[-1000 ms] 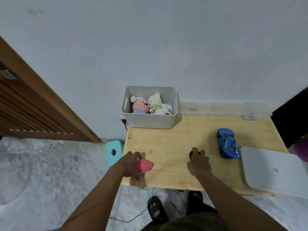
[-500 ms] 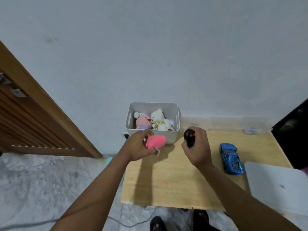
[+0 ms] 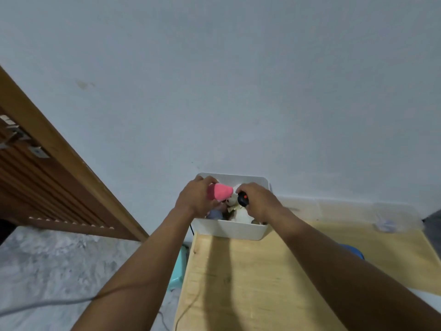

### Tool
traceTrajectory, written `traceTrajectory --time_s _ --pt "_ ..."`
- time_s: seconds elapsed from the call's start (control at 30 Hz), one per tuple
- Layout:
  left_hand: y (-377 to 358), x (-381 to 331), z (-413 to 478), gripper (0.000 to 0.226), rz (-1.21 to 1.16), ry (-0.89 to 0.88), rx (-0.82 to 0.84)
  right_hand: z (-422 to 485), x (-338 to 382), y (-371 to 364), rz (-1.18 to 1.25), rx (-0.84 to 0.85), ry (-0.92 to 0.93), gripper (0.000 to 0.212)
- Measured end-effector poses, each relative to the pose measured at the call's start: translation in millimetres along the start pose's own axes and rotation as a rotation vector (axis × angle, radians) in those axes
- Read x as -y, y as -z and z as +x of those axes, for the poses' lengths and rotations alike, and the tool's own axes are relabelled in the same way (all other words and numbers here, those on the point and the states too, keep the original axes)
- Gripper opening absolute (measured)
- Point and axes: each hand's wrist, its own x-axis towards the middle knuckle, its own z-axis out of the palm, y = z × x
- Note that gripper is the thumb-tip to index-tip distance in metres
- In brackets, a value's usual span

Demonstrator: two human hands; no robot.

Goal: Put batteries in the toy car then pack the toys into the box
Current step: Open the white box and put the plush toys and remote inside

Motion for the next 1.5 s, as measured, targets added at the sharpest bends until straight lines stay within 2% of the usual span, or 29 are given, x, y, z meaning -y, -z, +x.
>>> traceTrajectory --time_s 0.13,0.27,0.4,0.57,0.73,0.9,1.0,1.1,1.2,1.37,1.5 --pt "-15 11 17 0.066 0.049 0.087 0.069 20 -4 -20 -0.111 0.070 -0.051 0.040" --pt "-30 20 27 0.060 0.074 0.138 0.142 32 -6 -38 -0.194 0.189 -0.081 0.036" --pt "-44 27 30 0.053 0.129 0.178 0.253 38 -16 -42 -0.212 0.144 -0.081 0.035" --pt "-55 29 34 0.050 0.191 0.180 0.294 44 -18 -32 -0.206 0.173 -0.080 0.038" --pt "-53 26 36 0.058 0.193 0.212 0.332 45 -13 -28 -0.206 0.205 -0.062 0.040" --pt "-33 18 36 0.057 0.100 0.217 0.331 39 -14 -10 -0.049 0.186 -0.071 0.059" --pt "-16 5 36 0.047 0.057 0.186 0.273 26 -19 14 0.136 0.026 -0.067 0.041" --pt "-8 -26 38 0.035 -0.013 0.100 0.168 -1 -36 39 0.260 -0.194 -0.104 0.021" --pt "-20 -78 38 0.026 -0.082 0.002 0.154 -41 -77 55 0.271 -0.317 -0.212 0.015" --pt "-84 -188 19 0.027 -0.182 -0.149 0.324 -143 -180 66 0.303 -0.436 -0.505 0.009" --pt "-155 -272 -15 0.034 -0.231 -0.196 0.473 -234 -262 61 0.253 -0.387 -0.779 0.021"
